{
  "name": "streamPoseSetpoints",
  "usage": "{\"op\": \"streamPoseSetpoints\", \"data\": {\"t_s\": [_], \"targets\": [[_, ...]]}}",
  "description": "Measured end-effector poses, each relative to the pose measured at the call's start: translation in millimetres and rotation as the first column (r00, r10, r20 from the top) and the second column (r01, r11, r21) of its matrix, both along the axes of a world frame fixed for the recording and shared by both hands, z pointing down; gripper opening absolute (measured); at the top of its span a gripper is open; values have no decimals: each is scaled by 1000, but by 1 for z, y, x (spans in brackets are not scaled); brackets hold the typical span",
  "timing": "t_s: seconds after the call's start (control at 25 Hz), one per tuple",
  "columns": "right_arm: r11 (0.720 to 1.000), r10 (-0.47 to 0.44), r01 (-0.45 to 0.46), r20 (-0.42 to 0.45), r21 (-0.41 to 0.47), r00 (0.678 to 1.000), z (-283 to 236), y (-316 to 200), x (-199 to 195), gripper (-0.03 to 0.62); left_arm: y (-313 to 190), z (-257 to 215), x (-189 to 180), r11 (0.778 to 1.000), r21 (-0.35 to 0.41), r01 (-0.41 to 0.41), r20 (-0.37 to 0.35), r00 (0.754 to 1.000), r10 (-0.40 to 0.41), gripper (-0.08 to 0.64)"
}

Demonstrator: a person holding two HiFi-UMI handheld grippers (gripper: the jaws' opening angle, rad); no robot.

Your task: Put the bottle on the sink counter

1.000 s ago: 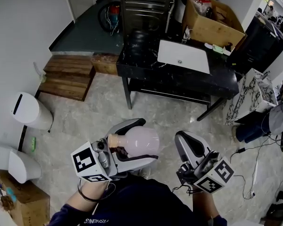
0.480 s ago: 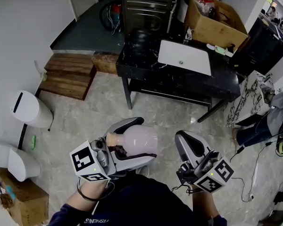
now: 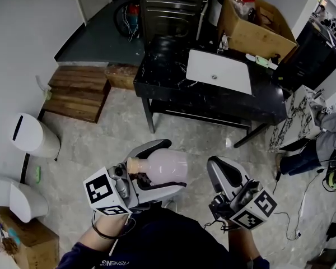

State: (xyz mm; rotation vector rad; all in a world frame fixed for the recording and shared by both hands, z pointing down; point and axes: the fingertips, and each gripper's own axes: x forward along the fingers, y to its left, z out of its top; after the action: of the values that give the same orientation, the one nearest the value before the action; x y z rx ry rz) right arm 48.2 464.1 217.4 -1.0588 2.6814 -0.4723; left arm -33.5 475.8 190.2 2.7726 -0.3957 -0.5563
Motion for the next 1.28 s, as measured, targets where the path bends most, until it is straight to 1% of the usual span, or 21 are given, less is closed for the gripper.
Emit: {"op": "streamPoseSetpoints", "data": {"t_s": [0.48,0.84,1.08,1.28], "targets": [[1000,5,-5,7,-26,1000,8,-85,-21,28,-90,10,-21,999,-36,-8,-4,1000,8,397],[998,44,-44,5,-39,999,12,-146,-34,28,-155,18,-37,997,-62,-38,-5,999,37,396],[997,68,-68,-3,-38,998,9,-185,-49,28,-194,16,-52,996,-62,-63,-10,998,63,396],[996,81,-81,-3,-34,997,6,-213,-65,26,-226,13,-69,996,-58,-69,-11,998,68,396]]}}
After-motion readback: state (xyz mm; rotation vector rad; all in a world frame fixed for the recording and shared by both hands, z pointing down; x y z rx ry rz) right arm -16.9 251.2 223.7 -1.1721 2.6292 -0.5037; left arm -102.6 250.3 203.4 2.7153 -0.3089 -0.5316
